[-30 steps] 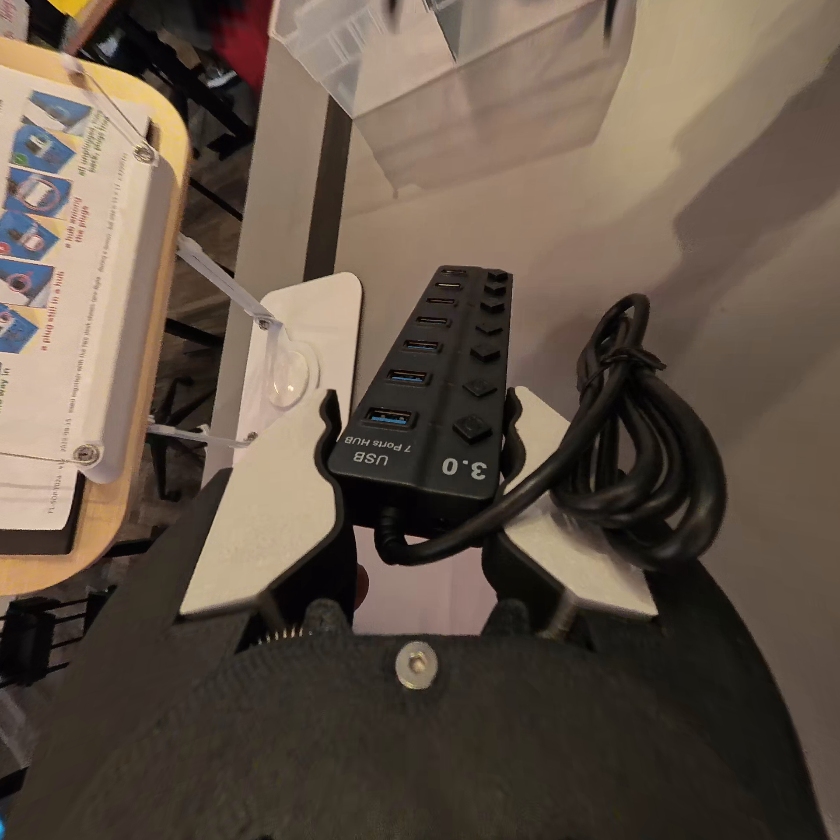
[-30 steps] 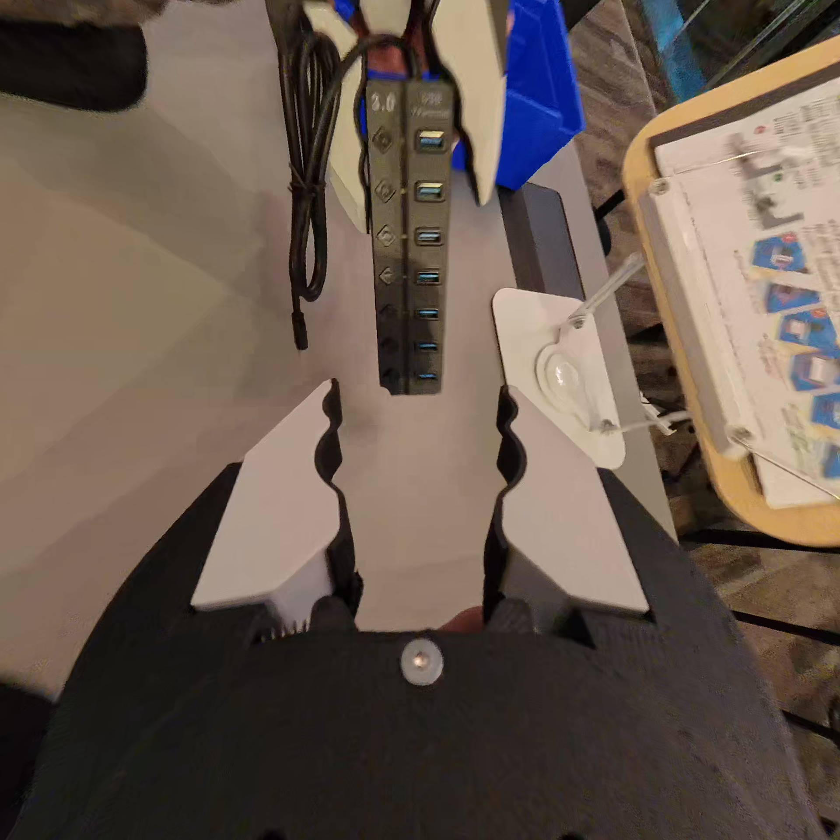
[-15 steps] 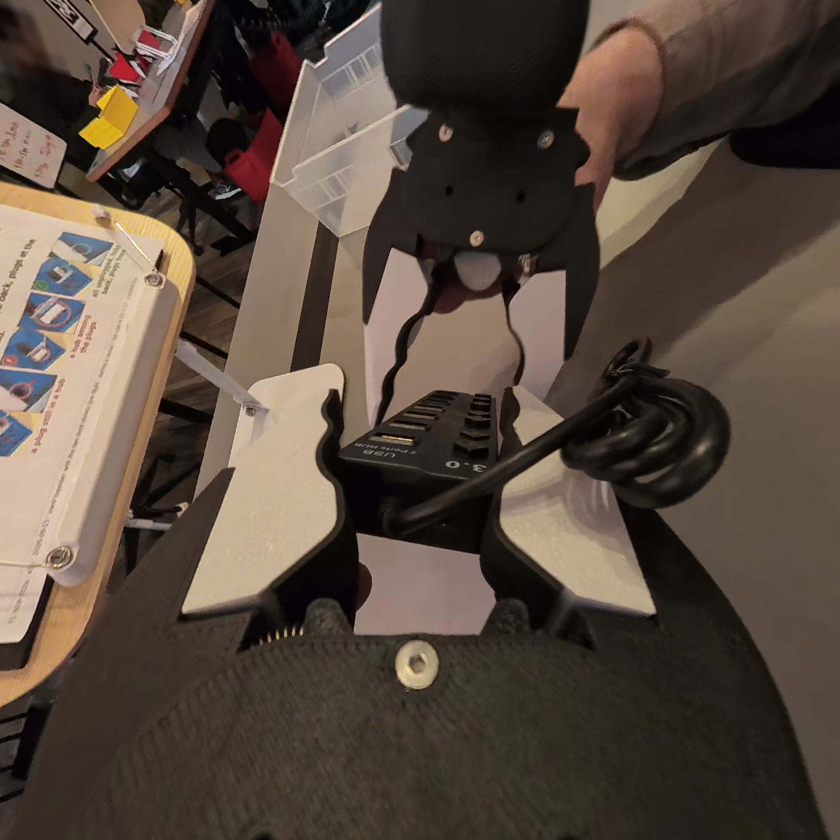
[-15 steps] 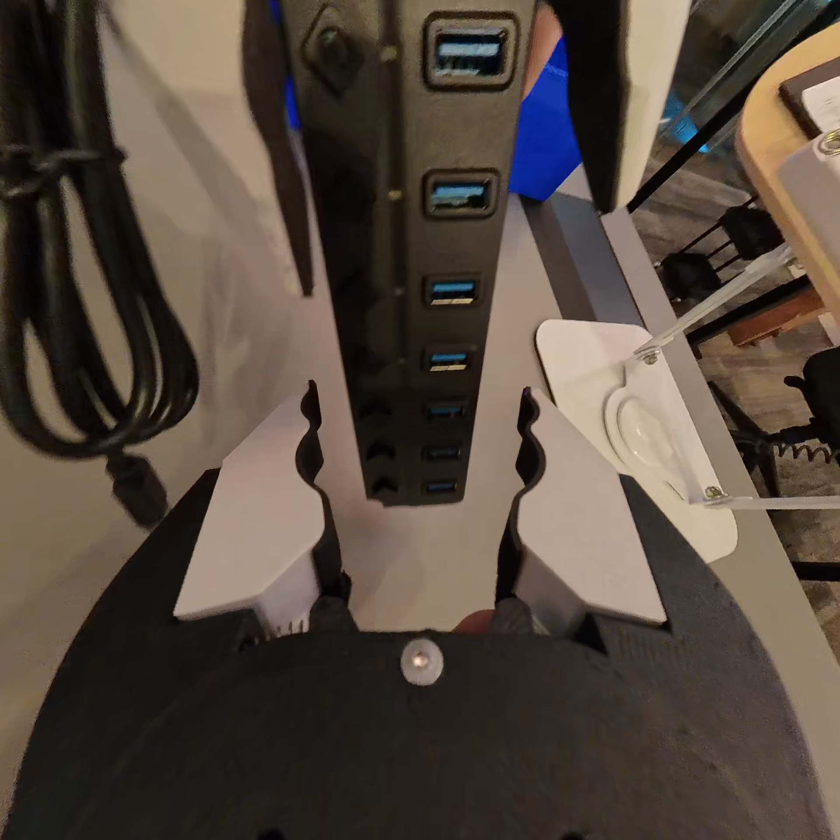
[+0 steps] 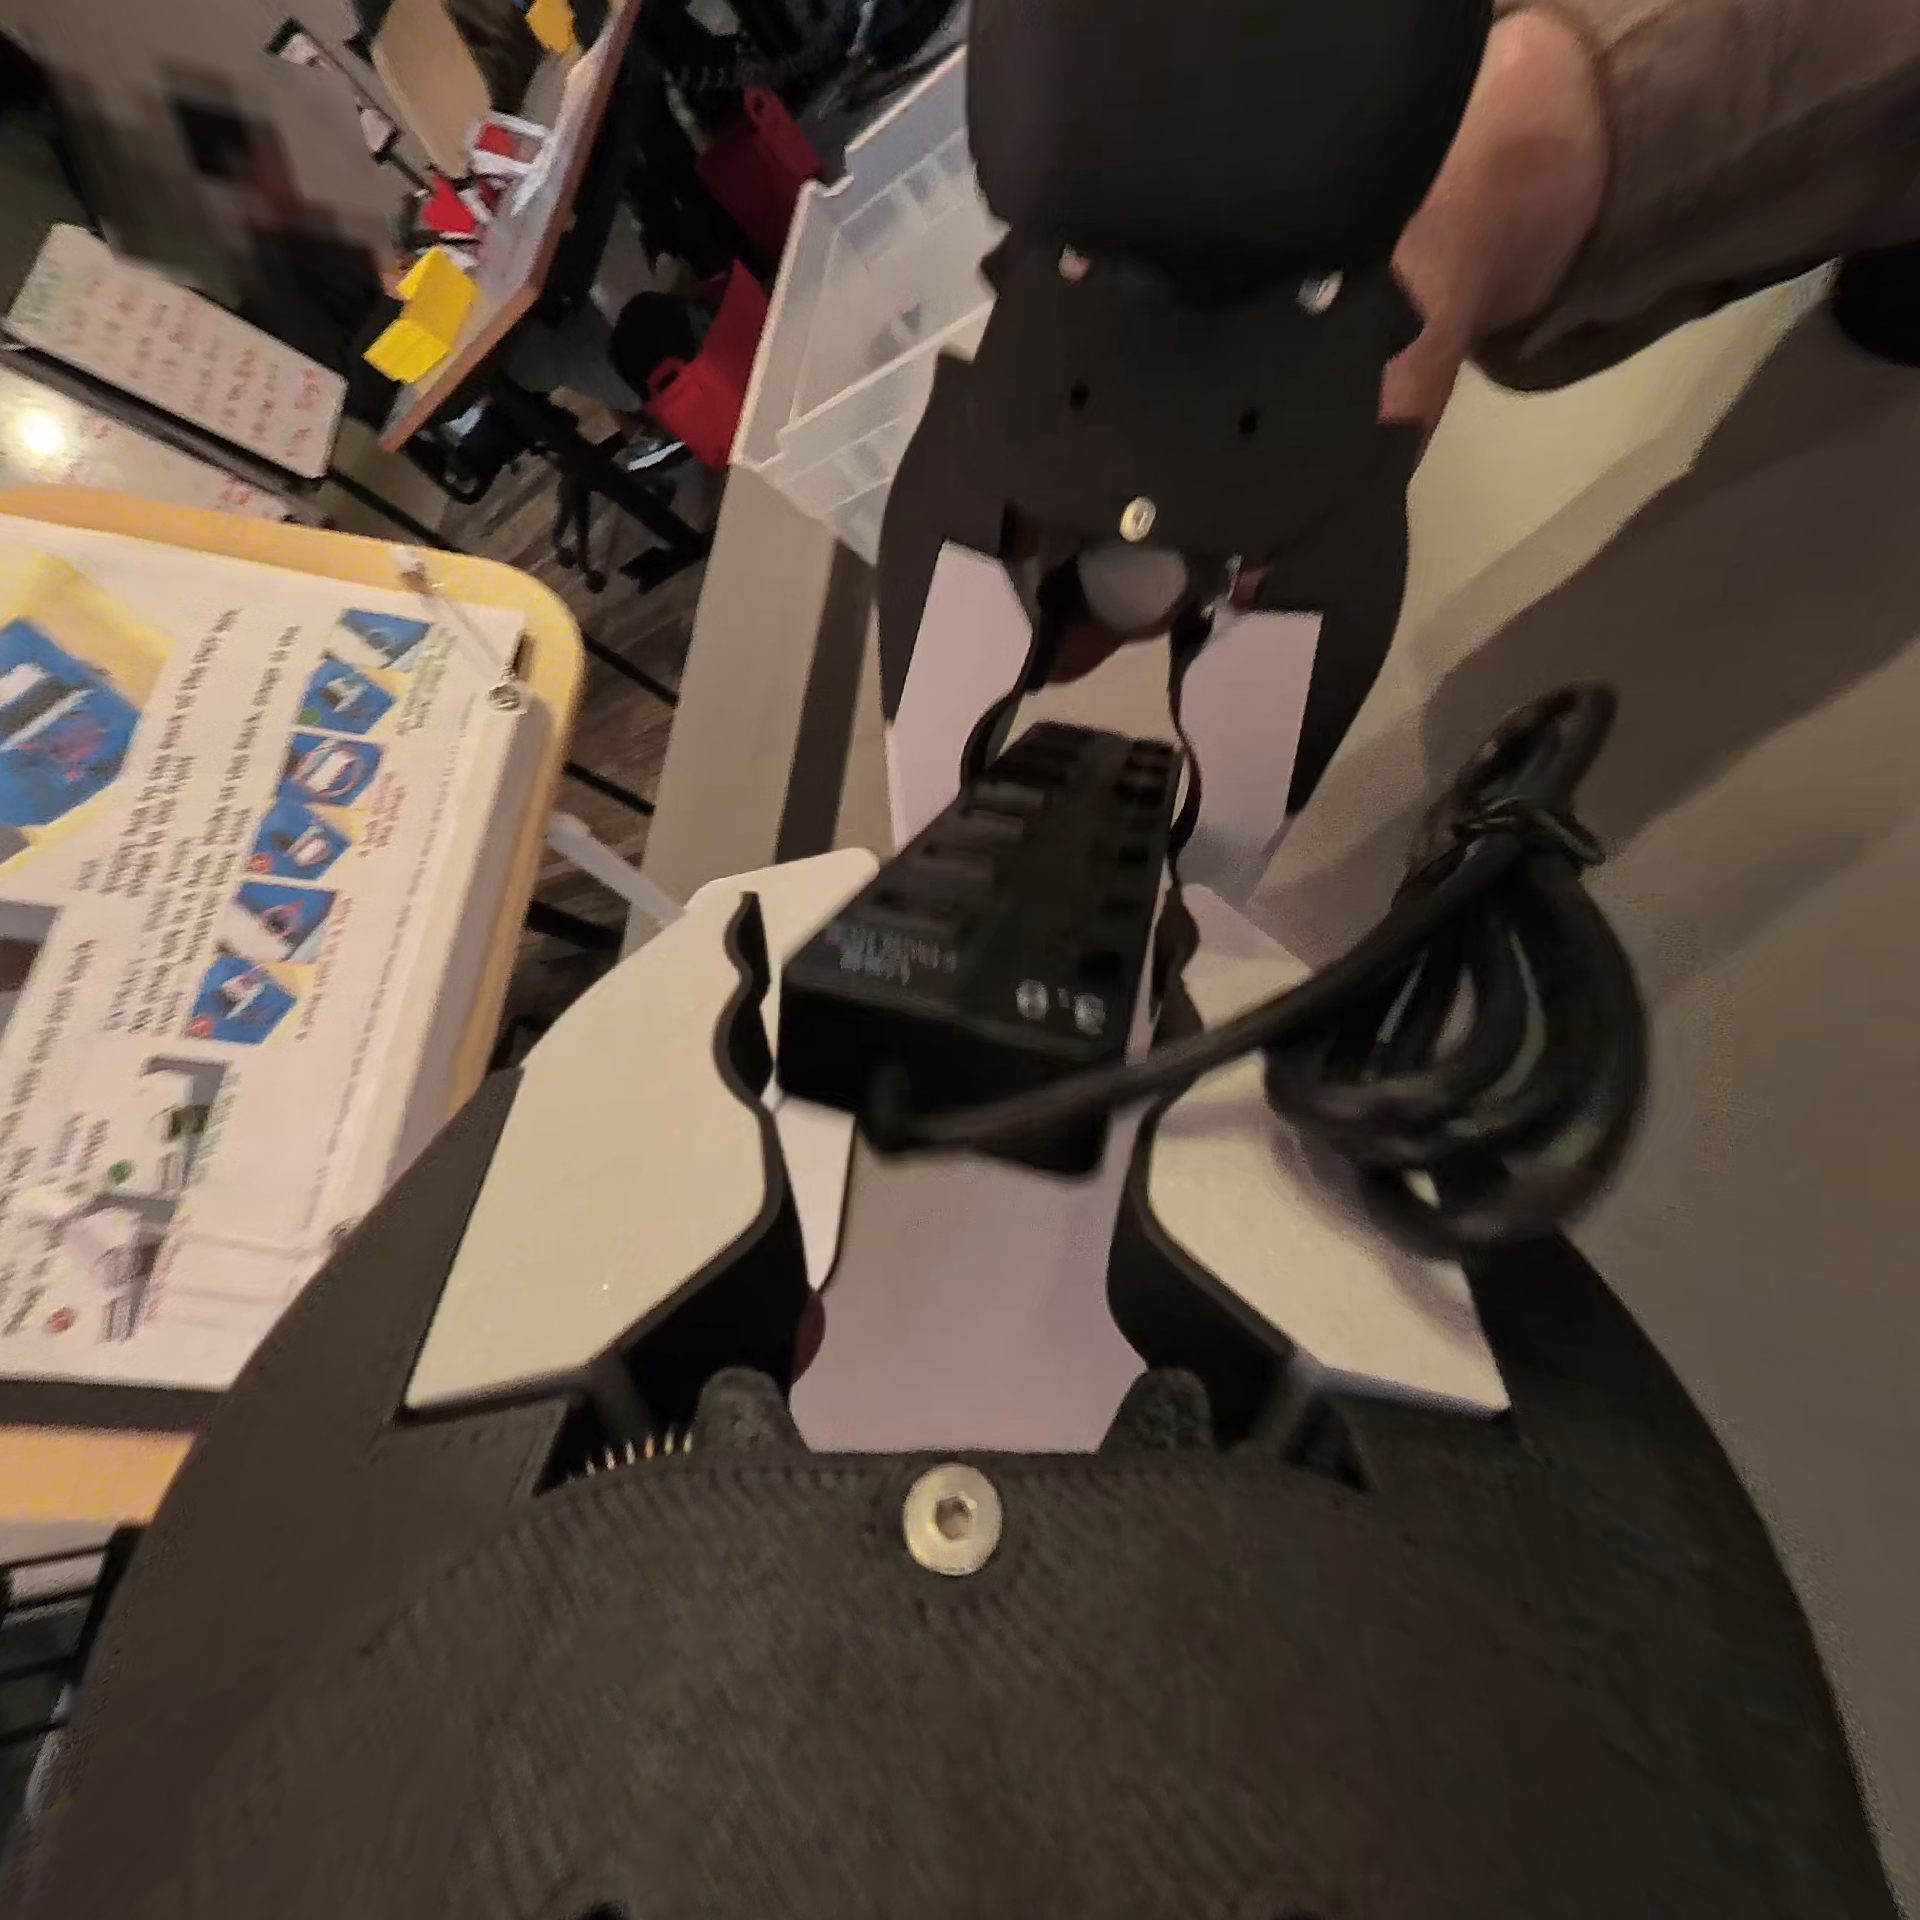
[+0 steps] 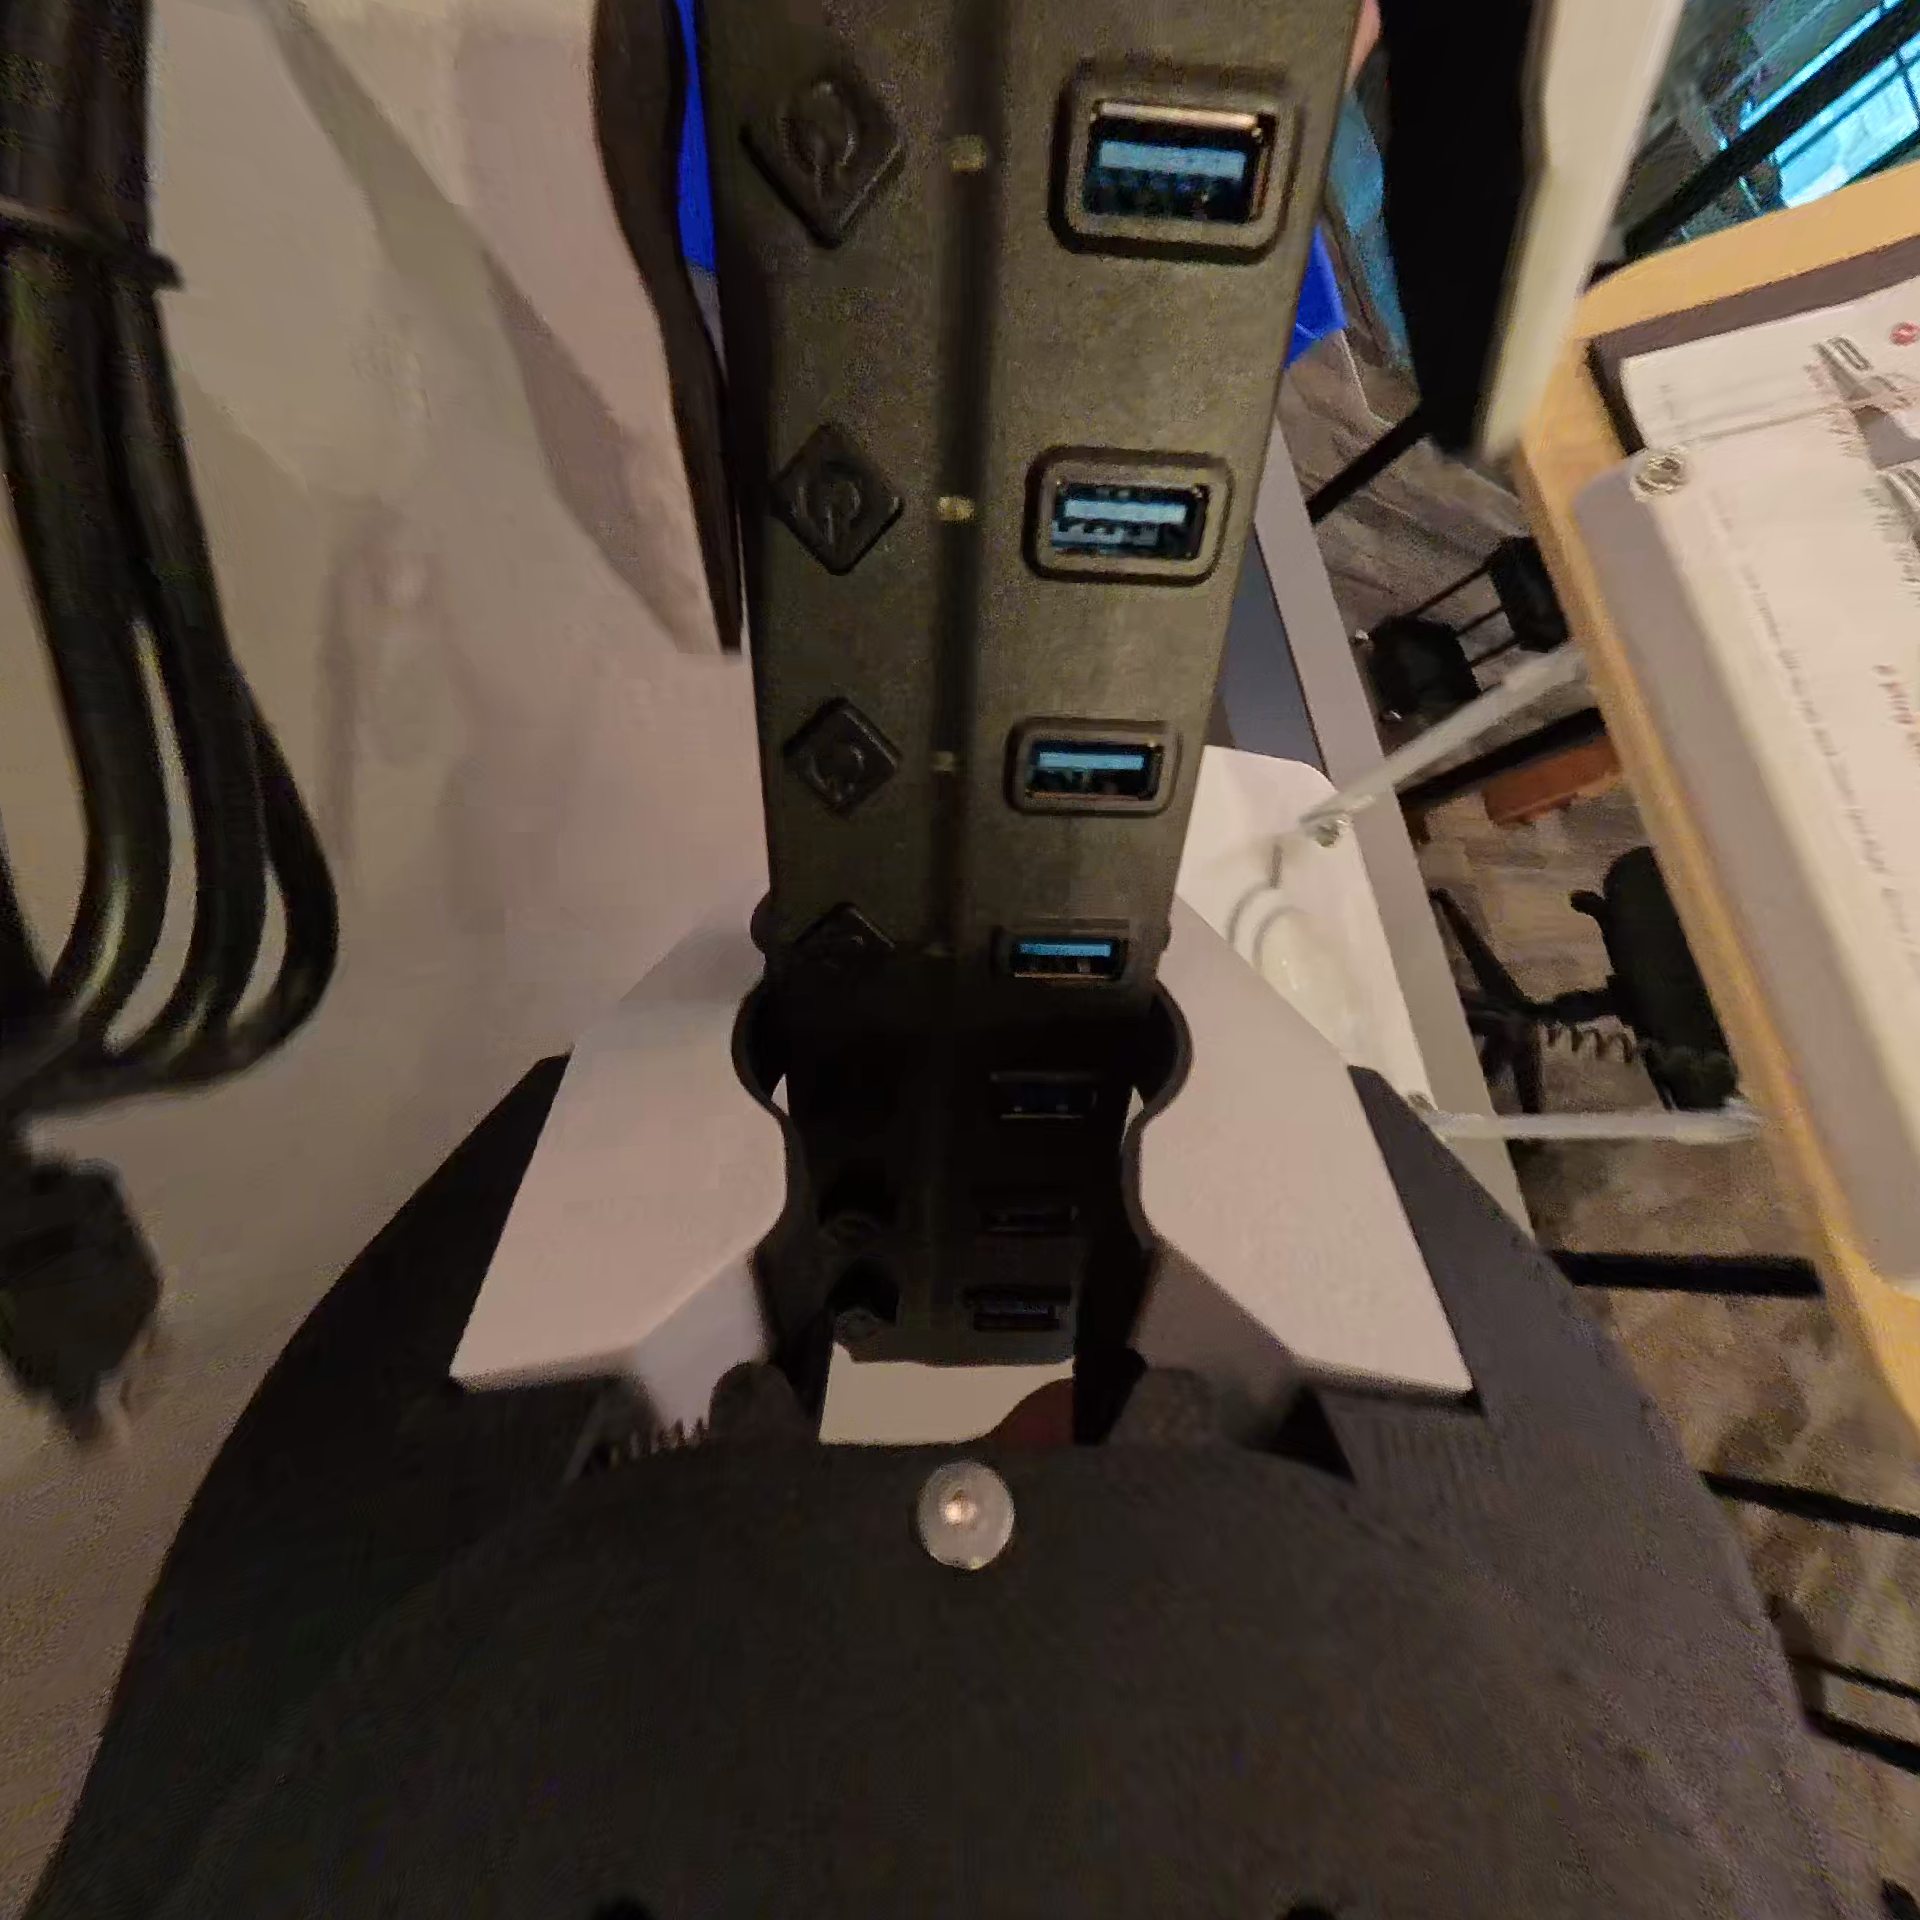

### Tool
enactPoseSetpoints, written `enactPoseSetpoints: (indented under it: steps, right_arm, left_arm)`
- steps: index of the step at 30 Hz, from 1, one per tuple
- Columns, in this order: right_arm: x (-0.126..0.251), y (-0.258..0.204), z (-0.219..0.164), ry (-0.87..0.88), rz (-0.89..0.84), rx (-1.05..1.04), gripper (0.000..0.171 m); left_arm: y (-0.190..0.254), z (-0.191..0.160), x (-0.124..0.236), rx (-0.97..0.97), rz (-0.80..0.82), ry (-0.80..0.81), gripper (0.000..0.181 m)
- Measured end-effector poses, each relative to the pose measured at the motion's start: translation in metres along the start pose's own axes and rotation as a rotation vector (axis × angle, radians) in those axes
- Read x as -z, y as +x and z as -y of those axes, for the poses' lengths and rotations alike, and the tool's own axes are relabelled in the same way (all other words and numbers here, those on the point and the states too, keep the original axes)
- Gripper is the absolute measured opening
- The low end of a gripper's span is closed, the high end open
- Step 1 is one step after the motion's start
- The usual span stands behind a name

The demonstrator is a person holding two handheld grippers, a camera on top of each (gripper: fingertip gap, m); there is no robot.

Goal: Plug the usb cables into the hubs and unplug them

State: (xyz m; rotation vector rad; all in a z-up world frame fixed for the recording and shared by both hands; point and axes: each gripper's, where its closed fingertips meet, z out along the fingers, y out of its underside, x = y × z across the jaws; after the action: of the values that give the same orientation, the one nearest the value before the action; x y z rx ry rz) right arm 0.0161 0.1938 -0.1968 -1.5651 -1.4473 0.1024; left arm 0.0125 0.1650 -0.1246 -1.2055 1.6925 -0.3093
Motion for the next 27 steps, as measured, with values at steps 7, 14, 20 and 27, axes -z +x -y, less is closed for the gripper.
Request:
enactPoseSetpoints:
  steps: [7, 14, 20, 27]
  right_arm:
    - [0.085, 0.096, -0.034, -0.129, -0.278, -0.063, 0.062]
    - [0.224, 0.205, -0.112, -0.400, -0.584, -0.071, 0.062]
    - [0.319, 0.260, -0.194, -0.756, -0.714, 0.092, 0.061]
    - [0.288, 0.248, -0.284, -1.015, -0.485, 0.303, 0.062]
  left_arm:
    - [-0.040, 0.010, 0.039, 0.091, 0.153, 0.084, 0.077]
    - [-0.051, -0.007, 0.044, 0.094, 0.193, 0.035, 0.063]
    - [-0.052, -0.025, 0.037, 0.084, 0.195, -0.032, 0.057]
    - [-0.050, -0.036, 0.028, 0.083, 0.184, -0.068, 0.054]
